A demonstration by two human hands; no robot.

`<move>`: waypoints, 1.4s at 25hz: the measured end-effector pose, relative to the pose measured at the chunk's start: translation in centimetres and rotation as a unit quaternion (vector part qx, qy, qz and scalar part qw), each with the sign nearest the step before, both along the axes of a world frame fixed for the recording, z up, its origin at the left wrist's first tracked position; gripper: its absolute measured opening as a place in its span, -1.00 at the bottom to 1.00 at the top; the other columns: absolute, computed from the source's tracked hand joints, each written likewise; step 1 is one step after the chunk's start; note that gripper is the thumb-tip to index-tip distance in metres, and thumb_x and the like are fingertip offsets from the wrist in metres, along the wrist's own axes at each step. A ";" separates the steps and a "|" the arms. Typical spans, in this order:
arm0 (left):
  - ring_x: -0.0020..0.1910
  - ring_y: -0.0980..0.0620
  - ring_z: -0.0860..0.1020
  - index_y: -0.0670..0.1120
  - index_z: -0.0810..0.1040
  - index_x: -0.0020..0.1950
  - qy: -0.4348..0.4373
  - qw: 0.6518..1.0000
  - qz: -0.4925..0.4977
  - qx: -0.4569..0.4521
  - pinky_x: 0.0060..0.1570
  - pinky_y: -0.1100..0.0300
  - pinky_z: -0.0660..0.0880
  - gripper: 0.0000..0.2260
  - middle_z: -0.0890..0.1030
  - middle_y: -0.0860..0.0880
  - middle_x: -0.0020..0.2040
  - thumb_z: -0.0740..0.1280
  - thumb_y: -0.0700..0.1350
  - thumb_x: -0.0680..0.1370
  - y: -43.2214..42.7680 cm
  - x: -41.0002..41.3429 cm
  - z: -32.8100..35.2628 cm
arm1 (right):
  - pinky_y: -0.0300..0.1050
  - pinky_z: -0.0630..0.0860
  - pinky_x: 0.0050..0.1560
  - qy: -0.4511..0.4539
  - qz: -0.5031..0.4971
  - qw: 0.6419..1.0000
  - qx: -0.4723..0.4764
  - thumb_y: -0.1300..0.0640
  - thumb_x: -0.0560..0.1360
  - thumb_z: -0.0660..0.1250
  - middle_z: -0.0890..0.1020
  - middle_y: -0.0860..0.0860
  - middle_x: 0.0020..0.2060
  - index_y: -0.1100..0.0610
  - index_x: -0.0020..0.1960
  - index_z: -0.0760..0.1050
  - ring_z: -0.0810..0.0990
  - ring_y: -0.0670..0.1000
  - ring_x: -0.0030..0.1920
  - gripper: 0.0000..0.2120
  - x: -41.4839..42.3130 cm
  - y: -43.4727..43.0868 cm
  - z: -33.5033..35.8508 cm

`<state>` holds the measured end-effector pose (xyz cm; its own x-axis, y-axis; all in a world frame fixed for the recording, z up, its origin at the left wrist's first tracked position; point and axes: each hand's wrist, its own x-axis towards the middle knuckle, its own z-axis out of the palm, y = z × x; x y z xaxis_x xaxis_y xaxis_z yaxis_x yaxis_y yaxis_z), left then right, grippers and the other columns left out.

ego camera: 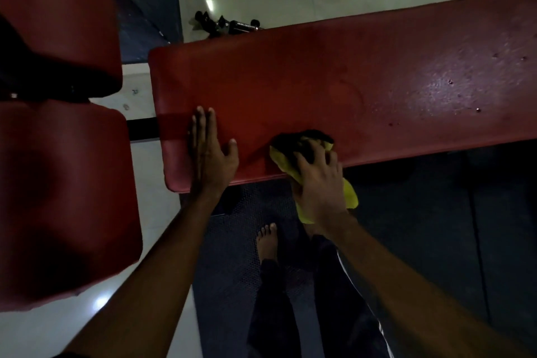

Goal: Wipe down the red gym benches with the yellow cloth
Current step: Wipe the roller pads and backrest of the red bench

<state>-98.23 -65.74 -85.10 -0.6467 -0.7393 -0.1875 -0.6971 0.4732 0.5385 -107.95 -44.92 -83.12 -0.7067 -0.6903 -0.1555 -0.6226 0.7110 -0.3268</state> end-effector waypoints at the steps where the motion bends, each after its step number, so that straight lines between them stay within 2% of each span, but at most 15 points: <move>1: 0.63 -0.17 0.01 -0.18 0.11 0.63 0.006 1.000 0.009 -0.001 0.59 -0.08 -0.04 -0.33 0.06 -0.19 0.64 0.23 0.01 0.59 -0.4 -1.1 -0.2 | 0.18 0.51 0.09 0.019 0.040 0.999 -0.002 0.08 0.36 0.54 0.40 0.15 0.40 0.06 0.28 0.51 0.44 0.31 0.20 -0.49 -1.3 0.2 -0.1; 2: 0.63 -0.17 0.01 -0.18 0.12 0.63 0.016 1.000 0.020 -0.001 0.59 -0.05 -0.06 -0.38 0.07 -0.19 0.64 0.20 0.01 0.62 -1.0 -2.3 -0.4 | 0.14 0.50 0.08 0.032 0.036 0.999 0.001 0.04 0.39 0.53 0.42 0.15 0.39 0.06 0.27 0.52 0.45 0.30 0.20 -0.52 -3.4 0.4 -0.1; 5: 0.63 -0.15 0.00 -0.17 0.12 0.63 0.028 0.999 0.038 -0.018 0.55 0.12 -0.15 -0.42 0.07 -0.18 0.64 0.19 -0.02 0.65 -3.9 -5.8 -0.7 | 0.08 0.43 0.16 0.031 -0.106 0.994 0.021 -0.09 0.47 0.40 0.44 0.16 0.35 0.00 0.33 0.50 0.43 0.28 0.25 -0.54 -10.9 0.6 0.0; 8: 0.63 -0.16 0.01 -0.12 0.15 0.63 0.015 0.999 0.037 -0.024 0.56 0.06 -0.12 -0.44 0.09 -0.18 0.64 0.20 -0.01 0.66 -5.9 -7.9 -1.6 | 0.09 0.43 0.22 0.036 -0.184 0.982 0.003 -0.17 0.47 0.35 0.45 0.09 0.35 -0.08 0.35 0.47 0.43 0.22 0.29 -0.53 -13.5 -0.7 -0.1; 10: 0.62 -0.17 0.03 -0.08 0.17 0.63 0.008 0.998 0.021 -0.062 0.55 0.06 -0.13 -0.47 0.11 -0.18 0.63 0.15 0.04 0.68 -5.7 -7.8 -2.4 | 0.17 0.41 0.28 0.013 -0.147 0.989 0.023 -0.04 0.46 0.38 0.38 0.12 0.43 -0.03 0.42 0.41 0.37 0.26 0.35 -0.46 -11.2 -2.5 0.0; 14: 0.62 -0.09 0.09 0.01 0.18 0.63 -0.015 0.992 0.022 -0.120 0.56 0.06 -0.04 -0.50 0.16 -0.10 0.63 0.08 0.13 0.70 -5.2 -6.9 -2.8 | 0.23 0.51 0.14 0.021 0.096 0.995 0.022 0.06 0.41 0.46 0.40 0.10 0.42 0.00 0.39 0.45 0.40 0.31 0.30 -0.44 -10.3 -3.7 0.1; 16: 0.62 -0.08 0.09 0.03 0.20 0.63 -0.021 0.992 0.025 -0.119 0.57 0.04 0.00 -0.50 0.17 -0.09 0.63 0.08 0.13 0.70 -5.2 -6.9 -2.6 | 0.18 0.50 0.14 0.033 0.045 0.998 0.002 -0.04 0.46 0.41 0.42 0.07 0.40 -0.05 0.39 0.44 0.42 0.25 0.30 -0.49 -14.3 -4.3 -0.3; 18: 0.62 -0.07 0.08 0.03 0.20 0.63 -0.025 0.992 0.030 -0.122 0.58 0.04 0.00 -0.51 0.17 -0.08 0.63 0.08 0.13 0.70 -5.0 -7.1 -2.5 | 0.18 0.47 0.20 0.015 -0.084 0.996 -0.024 -0.14 0.49 0.33 0.43 0.07 0.41 -0.06 0.41 0.44 0.41 0.22 0.35 -0.49 -17.9 -5.4 -0.5; 20: 0.62 -0.06 0.07 0.03 0.19 0.63 -0.026 0.992 0.034 -0.121 0.58 0.04 -0.01 -0.51 0.16 -0.08 0.64 0.08 0.11 0.70 -4.8 -7.2 -2.6 | 0.20 0.43 0.26 0.011 -0.157 0.987 -0.022 -0.10 0.47 0.31 0.41 0.09 0.43 -0.03 0.42 0.44 0.39 0.25 0.36 -0.47 -17.8 -7.1 -0.6; 21: 0.63 -0.06 0.06 0.03 0.19 0.63 -0.028 0.992 0.035 -0.119 0.58 0.03 -0.02 -0.51 0.15 -0.07 0.64 0.08 0.10 0.70 -4.8 -7.2 -2.6 | 0.20 0.40 0.27 0.013 -0.139 0.990 -0.008 -0.05 0.46 0.32 0.39 0.10 0.44 0.00 0.43 0.42 0.37 0.27 0.37 -0.46 -16.8 -8.1 -0.3; 23: 0.63 -0.06 0.05 0.04 0.17 0.64 -0.037 0.992 0.035 -0.116 0.59 0.03 -0.04 -0.51 0.13 -0.07 0.64 0.06 0.10 0.70 -4.8 -7.2 -2.6 | 0.19 0.39 0.27 -0.001 -0.006 1.000 0.028 0.02 0.43 0.36 0.35 0.09 0.47 0.03 0.43 0.38 0.36 0.29 0.36 -0.42 -14.8 -9.5 0.0; 26: 0.63 -0.06 0.02 0.04 0.15 0.64 -0.045 0.992 0.035 -0.110 0.59 0.01 -0.04 -0.50 0.11 -0.08 0.65 0.05 0.11 0.70 -4.7 -7.2 -2.6 | 0.16 0.50 0.11 0.012 0.166 0.986 0.024 0.03 0.39 0.42 0.42 0.10 0.41 0.04 0.37 0.42 0.42 0.30 0.27 -0.44 -17.3 -10.0 -0.3; 29: 0.63 -0.06 0.02 0.04 0.16 0.64 -0.049 0.992 0.037 -0.109 0.59 0.00 -0.04 -0.50 0.10 -0.08 0.65 0.05 0.11 0.70 -4.8 -7.2 -2.7 | 0.12 0.45 0.15 0.034 0.061 0.997 0.021 -0.08 0.47 0.23 0.41 0.03 0.40 -0.07 0.41 0.38 0.41 0.23 0.31 -0.50 -22.0 -11.3 -1.2; 32: 0.63 -0.07 0.04 0.04 0.18 0.63 -0.058 0.991 0.038 -0.118 0.59 0.01 -0.02 -0.50 0.12 -0.08 0.65 0.07 0.11 0.69 -4.9 -7.2 -2.7 | 0.07 0.35 0.24 0.034 -0.054 0.998 0.021 -0.10 0.48 0.17 0.40 0.06 0.41 -0.07 0.44 0.37 0.40 0.22 0.33 -0.47 -21.4 -13.5 -1.5; 35: 0.63 -0.07 0.06 0.03 0.20 0.63 -0.057 0.990 0.040 -0.121 0.58 0.03 -0.02 -0.50 0.15 -0.08 0.64 0.12 0.08 0.68 -4.8 -7.3 -2.6 | 0.12 0.32 0.27 -0.005 0.023 0.999 0.031 0.03 0.47 0.27 0.38 0.14 0.44 0.04 0.43 0.39 0.38 0.30 0.33 -0.47 -18.5 -15.5 0.0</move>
